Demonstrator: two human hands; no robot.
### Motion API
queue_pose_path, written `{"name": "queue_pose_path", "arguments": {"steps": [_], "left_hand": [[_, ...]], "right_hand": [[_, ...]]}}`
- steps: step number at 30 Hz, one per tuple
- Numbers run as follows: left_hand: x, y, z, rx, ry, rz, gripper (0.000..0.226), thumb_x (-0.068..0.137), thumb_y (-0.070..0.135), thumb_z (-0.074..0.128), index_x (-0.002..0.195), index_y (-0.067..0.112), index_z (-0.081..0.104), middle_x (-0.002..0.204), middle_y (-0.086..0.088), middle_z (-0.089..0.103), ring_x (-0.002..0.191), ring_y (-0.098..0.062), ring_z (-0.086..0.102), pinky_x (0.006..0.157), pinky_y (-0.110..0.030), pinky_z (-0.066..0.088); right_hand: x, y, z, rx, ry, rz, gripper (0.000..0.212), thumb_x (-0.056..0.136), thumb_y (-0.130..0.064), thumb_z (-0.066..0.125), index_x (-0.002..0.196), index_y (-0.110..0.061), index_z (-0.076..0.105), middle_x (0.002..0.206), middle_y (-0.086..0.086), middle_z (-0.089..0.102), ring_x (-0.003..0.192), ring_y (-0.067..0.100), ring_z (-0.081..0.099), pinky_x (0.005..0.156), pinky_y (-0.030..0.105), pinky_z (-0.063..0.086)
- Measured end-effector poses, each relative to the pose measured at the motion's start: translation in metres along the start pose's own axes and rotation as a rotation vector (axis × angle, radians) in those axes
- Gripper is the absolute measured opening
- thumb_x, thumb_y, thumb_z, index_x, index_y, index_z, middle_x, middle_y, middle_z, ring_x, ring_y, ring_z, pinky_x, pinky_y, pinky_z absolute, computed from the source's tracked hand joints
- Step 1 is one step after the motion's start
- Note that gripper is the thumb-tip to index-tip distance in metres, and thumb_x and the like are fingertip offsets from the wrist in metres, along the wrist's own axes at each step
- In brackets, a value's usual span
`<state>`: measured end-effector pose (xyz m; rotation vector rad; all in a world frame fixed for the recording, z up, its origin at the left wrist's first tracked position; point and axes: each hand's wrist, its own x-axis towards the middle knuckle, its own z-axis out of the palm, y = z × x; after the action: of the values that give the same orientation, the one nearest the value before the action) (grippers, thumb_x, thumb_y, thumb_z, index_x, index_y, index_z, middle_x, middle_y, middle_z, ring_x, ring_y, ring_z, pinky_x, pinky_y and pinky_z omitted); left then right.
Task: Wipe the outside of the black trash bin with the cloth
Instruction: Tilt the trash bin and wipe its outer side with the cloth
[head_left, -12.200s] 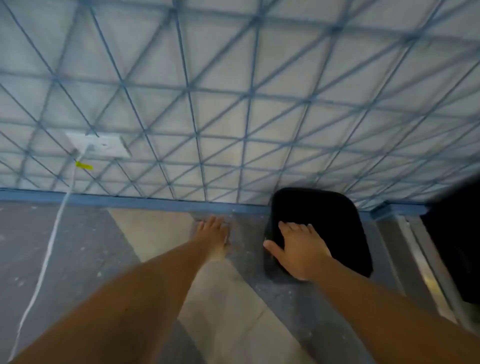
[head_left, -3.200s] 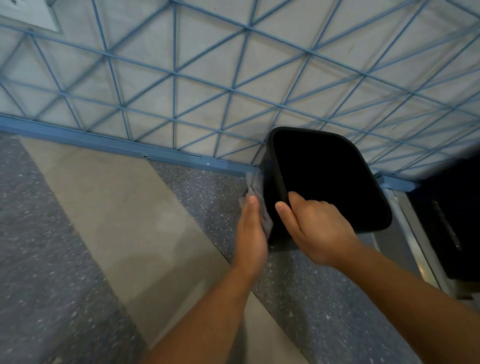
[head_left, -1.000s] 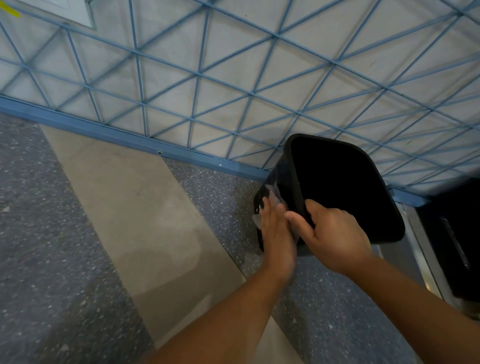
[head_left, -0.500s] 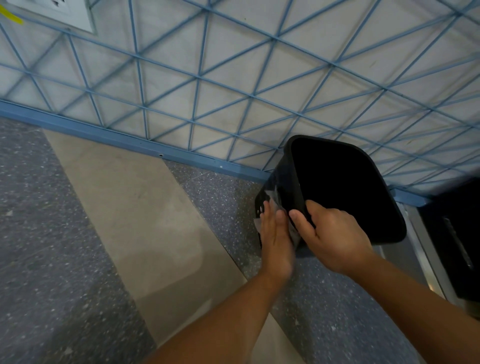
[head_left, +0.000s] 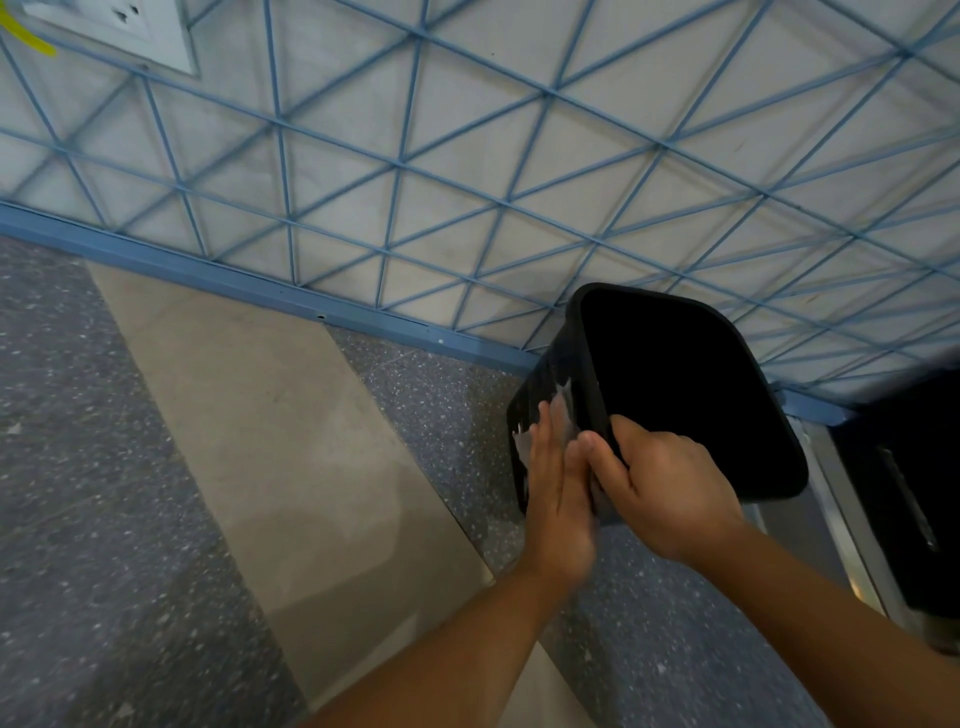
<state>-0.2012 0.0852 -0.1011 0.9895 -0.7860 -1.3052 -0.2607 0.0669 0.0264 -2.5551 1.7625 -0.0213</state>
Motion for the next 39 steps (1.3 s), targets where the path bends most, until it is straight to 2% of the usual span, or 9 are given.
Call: {"name": "queue_pose_path", "arguments": {"steps": [6, 11, 14, 19, 24, 27, 32, 35, 39], "left_hand": [[0.001, 0.010, 0.004, 0.041, 0.026, -0.007, 0.047, 0.086, 0.088, 0.032, 0.131, 0.087, 0.018, 0.169, 0.027, 0.007, 0.162, -0.005, 0.001, 0.134, -0.045, 0.010], [0.004, 0.004, -0.006, 0.004, 0.044, -0.089, 0.067, 0.073, 0.100, 0.039, 0.133, 0.074, 0.021, 0.168, 0.026, 0.011, 0.162, -0.007, 0.006, 0.133, -0.046, 0.013], [-0.009, 0.006, 0.001, 0.068, -0.012, -0.031, 0.055, 0.092, 0.079, 0.032, 0.142, 0.066, 0.014, 0.163, 0.036, 0.007, 0.160, 0.001, -0.002, 0.134, -0.039, 0.009], [-0.001, 0.003, -0.006, 0.028, 0.075, -0.099, 0.063, 0.084, 0.091, 0.037, 0.138, 0.064, 0.021, 0.173, 0.014, 0.014, 0.162, -0.008, 0.007, 0.133, -0.046, 0.013], [-0.012, 0.002, 0.003, 0.058, 0.033, 0.047, 0.047, 0.093, 0.079, 0.032, 0.138, 0.080, 0.018, 0.156, 0.051, 0.012, 0.157, 0.009, -0.001, 0.134, -0.036, 0.007], [0.001, 0.003, -0.002, -0.017, 0.074, -0.043, 0.067, 0.074, 0.099, 0.038, 0.135, 0.074, 0.027, 0.164, 0.032, 0.016, 0.160, -0.002, 0.006, 0.134, -0.044, 0.011], [-0.006, 0.002, 0.009, -0.046, 0.055, 0.046, 0.052, 0.088, 0.087, 0.038, 0.137, 0.080, 0.027, 0.163, 0.042, 0.017, 0.160, 0.000, 0.005, 0.133, -0.043, 0.011], [0.008, -0.007, 0.001, -0.100, 0.122, -0.036, 0.072, 0.071, 0.099, 0.047, 0.135, 0.072, 0.032, 0.171, 0.018, 0.021, 0.161, -0.007, 0.013, 0.133, -0.047, 0.014], [0.004, 0.009, 0.008, -0.066, 0.099, -0.017, 0.057, 0.080, 0.092, 0.043, 0.135, 0.079, 0.033, 0.171, 0.016, 0.023, 0.161, -0.009, 0.016, 0.133, -0.046, 0.016]], "right_hand": [[0.001, 0.000, 0.001, 0.016, 0.000, 0.001, 0.049, 0.090, -0.062, 0.018, 0.076, -0.024, 0.047, 0.054, -0.006, 0.051, 0.048, 0.011, 0.053, 0.048, 0.033, 0.046], [0.000, 0.001, 0.001, 0.020, 0.008, 0.004, 0.051, 0.087, -0.064, 0.015, 0.074, -0.024, 0.045, 0.054, -0.004, 0.050, 0.050, 0.014, 0.052, 0.049, 0.034, 0.043], [0.000, 0.001, 0.000, 0.026, 0.003, 0.004, 0.048, 0.087, -0.063, 0.017, 0.072, -0.025, 0.042, 0.054, -0.005, 0.049, 0.049, 0.013, 0.051, 0.048, 0.033, 0.041], [0.000, 0.001, 0.001, 0.035, 0.006, 0.008, 0.047, 0.086, -0.064, 0.015, 0.072, -0.027, 0.042, 0.053, -0.005, 0.049, 0.049, 0.012, 0.052, 0.047, 0.033, 0.042], [0.000, 0.002, 0.001, 0.019, 0.002, 0.001, 0.048, 0.086, -0.064, 0.015, 0.074, -0.027, 0.043, 0.055, -0.005, 0.051, 0.048, 0.009, 0.050, 0.046, 0.029, 0.040], [0.000, 0.001, 0.002, 0.008, 0.012, -0.005, 0.049, 0.086, -0.064, 0.013, 0.077, -0.027, 0.044, 0.056, -0.006, 0.052, 0.049, 0.010, 0.052, 0.045, 0.026, 0.037], [-0.001, 0.002, 0.001, 0.024, 0.003, -0.008, 0.047, 0.087, -0.063, 0.016, 0.076, -0.027, 0.044, 0.057, -0.005, 0.053, 0.050, 0.009, 0.053, 0.047, 0.027, 0.039], [-0.001, 0.002, 0.002, 0.006, 0.015, -0.008, 0.051, 0.085, -0.064, 0.012, 0.079, -0.026, 0.046, 0.058, -0.004, 0.054, 0.052, 0.013, 0.055, 0.049, 0.031, 0.043], [-0.002, 0.002, 0.003, 0.016, 0.011, -0.001, 0.057, 0.087, -0.064, 0.013, 0.083, -0.023, 0.052, 0.061, -0.004, 0.059, 0.053, 0.012, 0.058, 0.053, 0.035, 0.050]]}}
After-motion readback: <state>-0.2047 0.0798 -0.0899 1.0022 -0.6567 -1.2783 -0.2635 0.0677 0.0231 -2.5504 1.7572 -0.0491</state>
